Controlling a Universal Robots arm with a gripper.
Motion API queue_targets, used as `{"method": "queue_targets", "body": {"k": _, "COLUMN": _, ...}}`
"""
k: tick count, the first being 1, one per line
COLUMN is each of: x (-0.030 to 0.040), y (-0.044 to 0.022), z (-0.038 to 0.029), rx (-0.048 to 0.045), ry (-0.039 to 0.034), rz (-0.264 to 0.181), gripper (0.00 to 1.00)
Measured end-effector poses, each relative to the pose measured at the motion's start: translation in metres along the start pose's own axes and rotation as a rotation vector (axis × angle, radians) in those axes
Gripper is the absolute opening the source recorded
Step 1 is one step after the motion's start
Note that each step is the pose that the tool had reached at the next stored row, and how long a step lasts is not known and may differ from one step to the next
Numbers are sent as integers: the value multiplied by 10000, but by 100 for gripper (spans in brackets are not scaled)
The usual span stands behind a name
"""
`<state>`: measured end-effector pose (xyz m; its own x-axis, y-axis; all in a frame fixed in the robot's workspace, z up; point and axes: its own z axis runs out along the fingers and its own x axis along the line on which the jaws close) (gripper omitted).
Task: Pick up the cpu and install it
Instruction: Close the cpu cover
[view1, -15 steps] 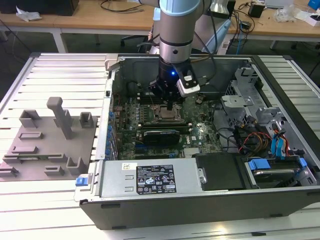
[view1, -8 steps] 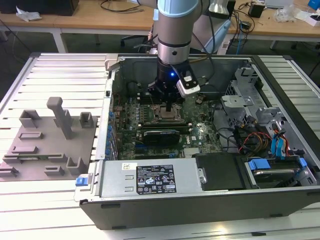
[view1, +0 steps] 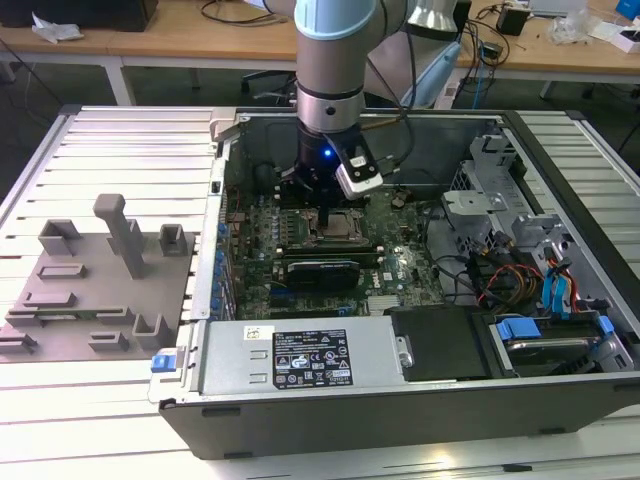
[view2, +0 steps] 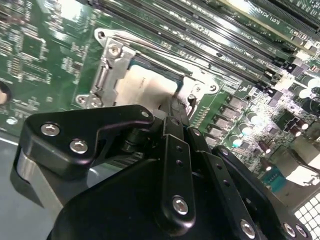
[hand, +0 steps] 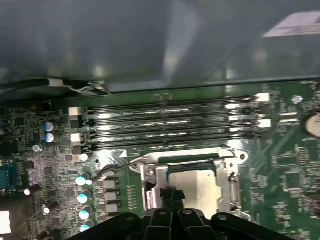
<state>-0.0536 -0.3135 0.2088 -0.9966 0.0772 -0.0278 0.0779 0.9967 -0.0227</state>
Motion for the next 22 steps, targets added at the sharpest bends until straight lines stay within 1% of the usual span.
{"method": "queue_targets", "body": {"k": 3, "x": 37, "y": -3, "z": 33, "rx": 1, "ry": 1, "rz": -18, "gripper": 11}}
{"method": "queue_targets", "body": {"k": 6, "x": 48, "y": -3, "z": 36, "rx": 0, "ry": 0, "rz": -23, "gripper": 11}}
{"method": "queue_targets", "body": {"k": 8, "x": 86, "y": -6, "z": 37, "rx": 0, "ry": 0, "rz": -22, "gripper": 11}}
{"method": "queue_targets", "body": {"k": 10, "x": 98, "y": -6, "z": 39, "rx": 0, "ry": 0, "rz": -23, "gripper": 11}}
{"method": "queue_targets", "body": {"k": 19, "x": 105, "y": -7, "z": 53, "rx": 1, "ry": 1, "rz": -23, "gripper": 11}}
{"method": "queue_targets", "body": {"k": 20, "x": 105, "y": -7, "z": 50, "rx": -1, "ry": 0, "rz": -23, "gripper": 11}}
{"method": "queue_targets", "body": {"k": 22, "x": 104, "y": -8, "z": 2, "rx": 0, "ry": 0, "rz": -23, "gripper": 11}}
